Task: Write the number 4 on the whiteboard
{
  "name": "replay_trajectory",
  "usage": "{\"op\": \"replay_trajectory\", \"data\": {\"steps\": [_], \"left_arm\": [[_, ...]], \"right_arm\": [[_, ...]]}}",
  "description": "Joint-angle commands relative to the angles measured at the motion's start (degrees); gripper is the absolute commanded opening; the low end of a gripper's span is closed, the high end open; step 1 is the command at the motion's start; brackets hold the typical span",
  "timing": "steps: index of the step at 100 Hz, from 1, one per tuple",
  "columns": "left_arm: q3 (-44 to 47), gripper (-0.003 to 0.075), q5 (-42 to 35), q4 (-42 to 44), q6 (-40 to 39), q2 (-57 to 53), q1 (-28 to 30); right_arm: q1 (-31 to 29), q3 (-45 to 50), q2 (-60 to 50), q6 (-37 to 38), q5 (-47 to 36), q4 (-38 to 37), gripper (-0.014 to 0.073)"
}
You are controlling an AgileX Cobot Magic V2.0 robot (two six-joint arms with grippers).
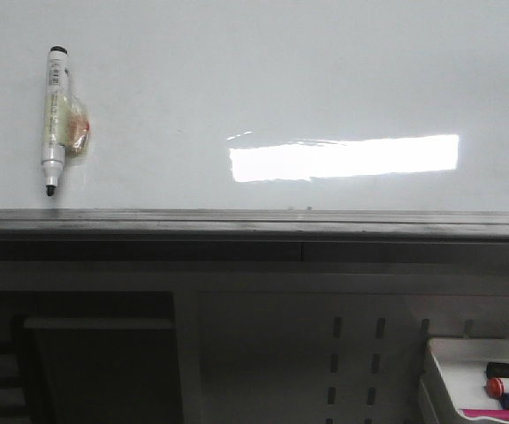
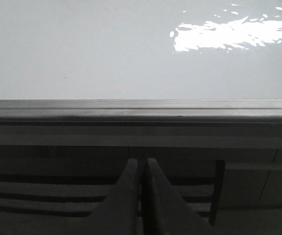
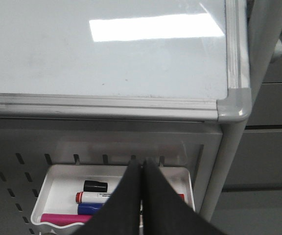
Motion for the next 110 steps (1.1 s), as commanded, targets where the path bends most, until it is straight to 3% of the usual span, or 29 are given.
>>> {"op": "replay_trajectory", "data": {"steps": [1, 96, 110], "left_arm": [[1.9, -0.002, -4.0, 0.0, 0.0, -1.4, 0.2], [1.9, -0.002, -4.0, 0.0, 0.0, -1.4, 0.2], [1.9, -0.002, -7.3, 0.0, 0.0, -1.4, 0.2]], "right_arm": [[-0.3, 1.1, -0.9, -0.2, -1.6, -1.2, -0.0064], [-0.3, 1.1, -0.9, -0.2, -1.6, -1.2, -0.0064], [-0.3, 1.1, -0.9, -0.2, -1.6, -1.2, -0.0064]]}}
